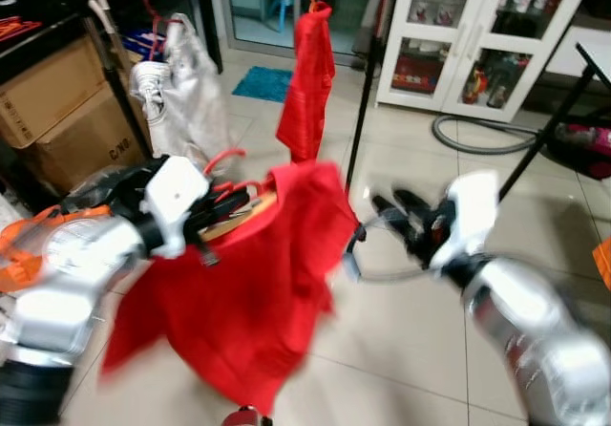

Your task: Hang hanger

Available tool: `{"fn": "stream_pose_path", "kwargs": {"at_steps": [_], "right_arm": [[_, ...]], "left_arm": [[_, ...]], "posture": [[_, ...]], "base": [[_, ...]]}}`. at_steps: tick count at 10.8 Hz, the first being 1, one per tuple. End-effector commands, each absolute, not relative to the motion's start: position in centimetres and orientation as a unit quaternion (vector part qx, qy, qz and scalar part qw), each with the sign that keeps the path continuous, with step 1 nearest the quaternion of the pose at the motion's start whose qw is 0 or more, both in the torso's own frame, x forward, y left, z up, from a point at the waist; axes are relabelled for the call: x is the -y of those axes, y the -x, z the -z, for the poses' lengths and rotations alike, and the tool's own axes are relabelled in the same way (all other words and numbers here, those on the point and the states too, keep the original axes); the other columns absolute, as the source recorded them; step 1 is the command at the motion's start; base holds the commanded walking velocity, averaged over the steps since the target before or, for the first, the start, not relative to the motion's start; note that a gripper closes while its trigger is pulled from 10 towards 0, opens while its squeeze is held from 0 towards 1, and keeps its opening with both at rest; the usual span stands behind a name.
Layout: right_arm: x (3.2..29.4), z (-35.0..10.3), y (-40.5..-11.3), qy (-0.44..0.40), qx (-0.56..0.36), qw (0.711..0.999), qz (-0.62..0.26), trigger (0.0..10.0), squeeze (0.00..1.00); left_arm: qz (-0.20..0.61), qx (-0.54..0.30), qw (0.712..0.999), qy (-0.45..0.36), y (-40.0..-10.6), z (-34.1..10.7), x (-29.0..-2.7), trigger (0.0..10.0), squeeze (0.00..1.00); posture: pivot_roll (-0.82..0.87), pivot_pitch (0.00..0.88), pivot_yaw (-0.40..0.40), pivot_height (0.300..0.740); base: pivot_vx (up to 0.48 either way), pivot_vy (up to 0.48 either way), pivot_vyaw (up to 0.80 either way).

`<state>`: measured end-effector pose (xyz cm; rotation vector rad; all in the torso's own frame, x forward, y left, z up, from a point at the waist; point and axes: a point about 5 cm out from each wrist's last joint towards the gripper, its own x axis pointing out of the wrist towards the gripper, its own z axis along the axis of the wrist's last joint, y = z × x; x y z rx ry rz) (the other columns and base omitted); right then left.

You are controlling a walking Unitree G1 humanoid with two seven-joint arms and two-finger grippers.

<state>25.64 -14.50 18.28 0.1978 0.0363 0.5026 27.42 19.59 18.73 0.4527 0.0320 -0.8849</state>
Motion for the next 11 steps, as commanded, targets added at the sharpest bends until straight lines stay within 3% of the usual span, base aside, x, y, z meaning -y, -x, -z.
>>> {"fn": "stream_pose_path", "kwargs": {"at_steps": [1,4,7,11], "right_arm": [[14.8,-19.7,-25.6,-0.119,0.005,0.96,-0.252,10.0,1.0],[14.0,-21.4,-25.5,-0.121,0.031,0.938,-0.324,10.0,1.0],[11.4,-20.5,-23.8,-0.063,-0.023,0.914,-0.4,10.0,1.0],[8.2,-20.3,-27.0,-0.083,-0.036,0.952,-0.292,10.0,1.0]], "left_arm": [[0.445,0.015,0.865,-0.232,-27.4,-19.9,-19.7,10.0,0.0],[0.482,0.066,0.845,-0.221,-27.6,-21.1,-20.2,10.0,0.0],[0.454,0.058,0.866,-0.202,-29.3,-21.4,-20.8,10.0,0.0],[0.432,0.039,0.874,-0.221,-31.2,-20.0,-19.3,10.0,0.0]], "posture": [[-0.01,0.046,0.013,0.74],[-0.01,0.034,0.026,0.74],[0.0,0.032,0.034,0.74],[-0.01,0.037,0.064,0.74]], "base": [[0.0,0.0,0.0],[0.0,0.0,0.0],[0.0,0.0,0.0],[0.0,0.0,0.0]]}}
